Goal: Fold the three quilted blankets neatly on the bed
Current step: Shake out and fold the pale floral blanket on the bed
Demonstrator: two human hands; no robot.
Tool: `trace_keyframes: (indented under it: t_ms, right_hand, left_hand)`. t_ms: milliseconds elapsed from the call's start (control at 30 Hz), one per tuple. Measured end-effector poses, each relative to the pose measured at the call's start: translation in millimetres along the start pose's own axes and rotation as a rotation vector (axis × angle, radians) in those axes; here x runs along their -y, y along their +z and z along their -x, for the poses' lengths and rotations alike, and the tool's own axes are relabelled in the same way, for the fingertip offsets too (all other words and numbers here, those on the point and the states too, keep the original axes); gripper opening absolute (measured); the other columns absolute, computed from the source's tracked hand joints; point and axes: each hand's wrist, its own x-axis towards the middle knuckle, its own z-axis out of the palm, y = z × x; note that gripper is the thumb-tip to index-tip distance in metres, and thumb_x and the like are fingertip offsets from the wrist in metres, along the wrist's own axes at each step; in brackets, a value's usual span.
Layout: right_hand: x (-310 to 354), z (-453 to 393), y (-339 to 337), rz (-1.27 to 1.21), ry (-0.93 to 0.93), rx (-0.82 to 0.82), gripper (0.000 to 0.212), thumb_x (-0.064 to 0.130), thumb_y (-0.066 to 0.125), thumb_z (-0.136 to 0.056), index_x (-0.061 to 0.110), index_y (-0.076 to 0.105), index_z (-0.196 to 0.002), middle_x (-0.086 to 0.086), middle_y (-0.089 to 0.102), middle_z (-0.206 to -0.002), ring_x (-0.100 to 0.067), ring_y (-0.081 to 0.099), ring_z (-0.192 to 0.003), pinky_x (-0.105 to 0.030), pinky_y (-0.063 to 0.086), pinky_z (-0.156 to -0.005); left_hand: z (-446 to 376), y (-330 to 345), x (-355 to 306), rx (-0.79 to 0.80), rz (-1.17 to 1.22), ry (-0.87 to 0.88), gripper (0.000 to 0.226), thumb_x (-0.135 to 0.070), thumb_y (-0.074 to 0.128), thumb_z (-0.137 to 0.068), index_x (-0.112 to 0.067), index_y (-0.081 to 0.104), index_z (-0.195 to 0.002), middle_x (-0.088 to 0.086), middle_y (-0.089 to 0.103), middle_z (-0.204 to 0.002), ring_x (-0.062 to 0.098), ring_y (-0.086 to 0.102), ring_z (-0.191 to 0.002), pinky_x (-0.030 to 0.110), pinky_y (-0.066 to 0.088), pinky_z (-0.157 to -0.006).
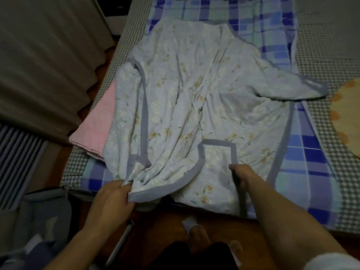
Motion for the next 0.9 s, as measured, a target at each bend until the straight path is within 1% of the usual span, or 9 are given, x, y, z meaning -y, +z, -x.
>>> trace_keyframes:
  t_ms: [167, 300, 400, 500, 533, 633, 700, 800, 900]
  right_hand:
    - [-4.5, 111.9, 1.1, 0.072, -0.214, 0.257, 0.028, 0.026, 0.067, -0.093, 0.011, 0.069, -0.117, -0.007, 0.076, -0.102, -0.022, 0.072, -0.095, -0.037, 0.057, -0.089]
    - [-47.1, 166.8, -86.7, 0.967, -0.155, 0.323, 0.015, 0.029, 0.064, -0.093, 0.014, 0.066, -0.092, 0.008, 0.067, -0.083, 0.001, 0.057, -0.071, -0.014, 0.044, -0.067]
    - [-87.0, 187.7, -177.5, 1.444, -0.011, -0.106, 0.027, 0.029, 0.058, -0.091, 0.017, 0.066, -0.113, -0.003, 0.066, -0.116, -0.016, 0.06, -0.1, -0.031, 0.05, -0.092]
    - [-103.1, 223.9, -246.4, 1.278, -0.187, -1.007, 0.019, 0.024, 0.066, -0.078, 0.018, 0.065, -0.096, -0.008, 0.064, -0.097, -0.03, 0.062, -0.09, -0.041, 0.049, -0.079]
    - [-106.7, 230.4, -255.2, 1.177, -0.278, -1.118, 0.02, 0.017, 0.07, -0.073, 0.013, 0.064, -0.092, -0.012, 0.061, -0.093, -0.034, 0.059, -0.084, -0.042, 0.048, -0.073]
    - [-122.0, 232.9, -237.3, 0.893, -0.368, -0.799, 0.018, 0.01, 0.072, -0.072, 0.01, 0.066, -0.089, -0.013, 0.063, -0.094, -0.033, 0.06, -0.087, -0.039, 0.049, -0.071]
    - [-133.1, 233.4, -205.6, 0.782, -0.386, -0.455, 0.013, 0.021, 0.067, -0.076, 0.029, 0.064, -0.086, -0.002, 0.066, -0.088, -0.025, 0.063, -0.084, -0.035, 0.05, -0.071]
    - [-134.6, 243.8, -163.6, 0.784, -0.603, -0.33, 0.027, 0.024, 0.055, -0.079, 0.049, 0.058, -0.09, 0.01, 0.063, -0.089, -0.016, 0.06, -0.087, -0.028, 0.047, -0.074]
    - [-112.3, 275.4, -122.1, 0.771, -0.792, -0.242, 0.04, 0.017, 0.051, -0.083, 0.036, 0.066, -0.115, 0.011, 0.067, -0.112, -0.011, 0.058, -0.103, -0.025, 0.046, -0.089]
  left_hand:
    - [-7.8, 14.2, 17.4, 0.078, 0.18, -0.145, 0.035, -0.039, 0.048, -0.084, -0.025, 0.072, -0.105, 0.001, 0.071, -0.092, 0.021, 0.066, -0.079, 0.031, 0.052, -0.065]
    - [-19.4, 31.4, 0.9, 0.16, 0.202, -0.096, 0.024, -0.031, 0.049, -0.094, -0.029, 0.067, -0.108, 0.002, 0.071, -0.096, 0.022, 0.066, -0.083, 0.03, 0.049, -0.068]
    - [-36.0, 42.4, -13.0, 0.231, 0.053, -0.001, 0.016, -0.027, 0.054, -0.084, -0.024, 0.067, -0.092, 0.002, 0.068, -0.086, 0.026, 0.065, -0.077, 0.032, 0.048, -0.063]
    - [-49.5, 38.3, -43.7, 0.231, -0.005, 0.067, 0.005, -0.021, 0.058, -0.082, -0.022, 0.063, -0.083, 0.004, 0.067, -0.086, 0.026, 0.062, -0.076, 0.032, 0.046, -0.062]
    - [-51.4, 36.0, -53.7, 0.222, -0.001, 0.069, 0.004, -0.019, 0.06, -0.08, -0.02, 0.063, -0.081, 0.006, 0.067, -0.085, 0.029, 0.063, -0.075, 0.034, 0.048, -0.062]
    - [-54.0, 48.1, -66.7, 0.211, -0.05, 0.05, 0.023, -0.025, 0.058, -0.079, -0.014, 0.071, -0.094, 0.009, 0.069, -0.089, 0.032, 0.064, -0.08, 0.038, 0.054, -0.068]
    - [-47.0, 45.3, -79.1, 0.223, -0.116, -0.001, 0.049, -0.041, 0.053, -0.081, -0.016, 0.063, -0.123, 0.01, 0.065, -0.109, 0.033, 0.061, -0.097, 0.041, 0.053, -0.082]
    - [-26.9, 20.5, -114.7, 0.06, -0.051, -0.018, 0.09, -0.057, 0.065, -0.076, -0.013, 0.037, -0.149, 0.02, 0.051, -0.139, 0.038, 0.046, -0.128, 0.047, 0.039, -0.106]
    - [2.6, -14.8, -155.6, -0.259, 0.081, 0.036, 0.084, -0.049, 0.059, -0.079, -0.012, 0.037, -0.151, 0.026, 0.045, -0.144, 0.041, 0.036, -0.136, 0.05, 0.026, -0.113]
